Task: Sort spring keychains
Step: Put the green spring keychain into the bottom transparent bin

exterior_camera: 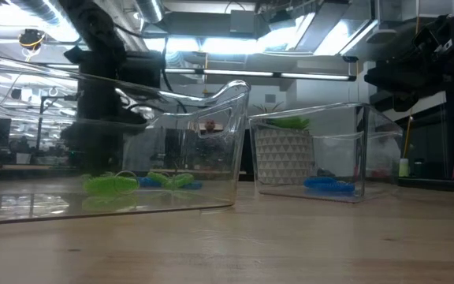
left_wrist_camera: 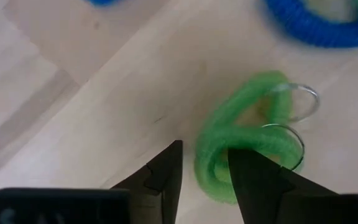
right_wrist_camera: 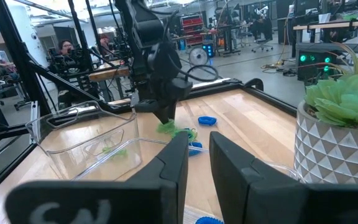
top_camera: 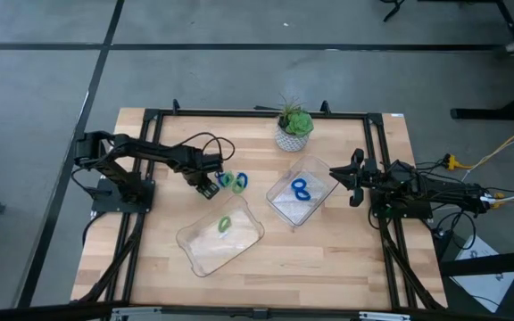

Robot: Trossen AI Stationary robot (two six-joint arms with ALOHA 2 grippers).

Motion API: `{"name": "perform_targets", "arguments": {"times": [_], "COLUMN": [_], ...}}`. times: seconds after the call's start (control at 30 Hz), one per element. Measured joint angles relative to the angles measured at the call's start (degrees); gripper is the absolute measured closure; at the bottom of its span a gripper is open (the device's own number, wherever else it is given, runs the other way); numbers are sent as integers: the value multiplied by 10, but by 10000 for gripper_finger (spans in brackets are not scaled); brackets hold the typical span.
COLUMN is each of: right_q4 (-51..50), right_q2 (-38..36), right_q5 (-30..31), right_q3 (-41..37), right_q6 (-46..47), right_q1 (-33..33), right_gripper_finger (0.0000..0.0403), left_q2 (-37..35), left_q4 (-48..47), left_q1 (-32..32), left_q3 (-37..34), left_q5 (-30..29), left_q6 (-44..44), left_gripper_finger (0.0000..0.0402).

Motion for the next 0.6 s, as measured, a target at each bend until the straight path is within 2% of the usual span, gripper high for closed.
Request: {"name": "perform_targets", "arguments": {"times": [0.17, 0.47, 0.6], "right_q4": [0, 0, 0], "right_q2": [0, 0, 0], "right_q5": [0, 0, 0], "right_q3": [0, 0, 0], "right_q6": [0, 0, 0], "right_q1": [0, 0, 0], "right_gripper_finger": [336, 336, 336], "left_q2": [0, -1, -1], "left_q4": [1, 1, 0], "left_q1": [0, -1, -1], "left_q3": [-3, -4, -4], "left_q5": [-4, 1, 2], "left_q6": [-3, -13, -18], "left_gripper_finger": [289, 341, 349]}}
